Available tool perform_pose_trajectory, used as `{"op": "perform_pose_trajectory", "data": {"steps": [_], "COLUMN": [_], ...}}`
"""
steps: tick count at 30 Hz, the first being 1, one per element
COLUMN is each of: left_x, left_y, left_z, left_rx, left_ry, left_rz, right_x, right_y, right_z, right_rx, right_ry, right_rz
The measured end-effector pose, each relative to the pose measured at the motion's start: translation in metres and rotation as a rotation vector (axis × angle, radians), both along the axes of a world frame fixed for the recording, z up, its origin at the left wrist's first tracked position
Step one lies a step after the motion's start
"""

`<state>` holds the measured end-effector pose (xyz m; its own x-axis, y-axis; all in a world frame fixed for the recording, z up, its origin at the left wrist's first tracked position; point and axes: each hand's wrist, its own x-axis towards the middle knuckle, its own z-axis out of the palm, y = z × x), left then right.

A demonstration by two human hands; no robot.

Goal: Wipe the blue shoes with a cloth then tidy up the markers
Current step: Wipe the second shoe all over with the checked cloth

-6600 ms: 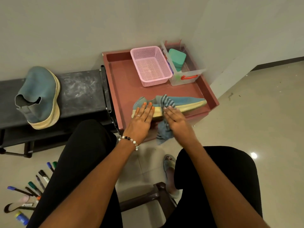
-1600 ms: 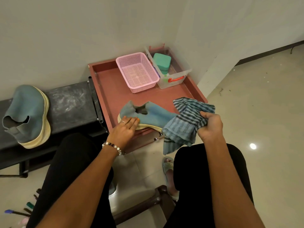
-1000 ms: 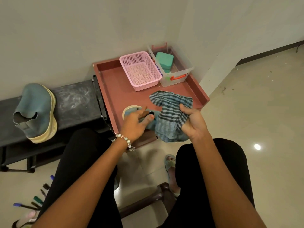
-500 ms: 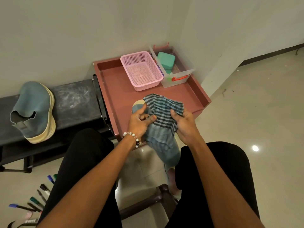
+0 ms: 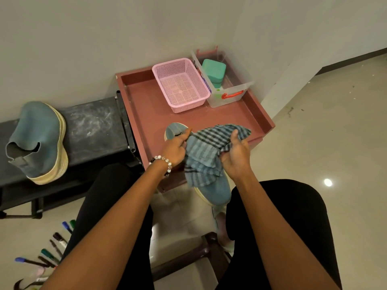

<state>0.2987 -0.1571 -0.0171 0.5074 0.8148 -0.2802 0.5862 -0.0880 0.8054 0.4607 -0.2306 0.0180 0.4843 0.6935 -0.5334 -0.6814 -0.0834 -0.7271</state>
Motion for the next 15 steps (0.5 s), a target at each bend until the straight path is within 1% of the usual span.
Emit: {"op": "perform_pose_trajectory", "data": {"steps": [2,3,4,7,9,11,13,15], "left_x": [-0.009,-0.011,-0.012,-0.010,-0.011,-0.014,-0.018,-0.020], "left_y": [0.001,-0.001,-0.004,-0.013,-0.012,-0.009,-0.007,-0.007], "left_z": [0.001,0.001,0.002,0.004,0.001,0.000,0.004,0.012], "left_rx": [0.165,0.240,0.309,0.483,0.541,0.554,0.661,0.868], "left_ry": [0.301,0.448,0.558,0.736,0.809,0.836,0.765,0.665], "left_rz": [-0.184,-0.216,-0.207,-0.143,-0.124,-0.073,0.007,0.025], "right_x": [0.016,0.023,0.028,0.032,0.033,0.036,0.040,0.040], "right_y": [0.000,-0.001,-0.002,-0.010,-0.016,-0.021,-0.024,-0.025], "right_z": [0.005,0.006,0.008,0.021,0.033,0.045,0.053,0.058], "right_rx": [-0.038,-0.052,-0.063,-0.068,-0.027,0.025,0.049,0.029], "right_ry": [0.101,0.137,0.166,0.184,0.139,0.047,-0.092,-0.321], "right_rz": [-0.102,-0.121,-0.125,-0.060,-0.002,0.019,0.023,0.061]}}
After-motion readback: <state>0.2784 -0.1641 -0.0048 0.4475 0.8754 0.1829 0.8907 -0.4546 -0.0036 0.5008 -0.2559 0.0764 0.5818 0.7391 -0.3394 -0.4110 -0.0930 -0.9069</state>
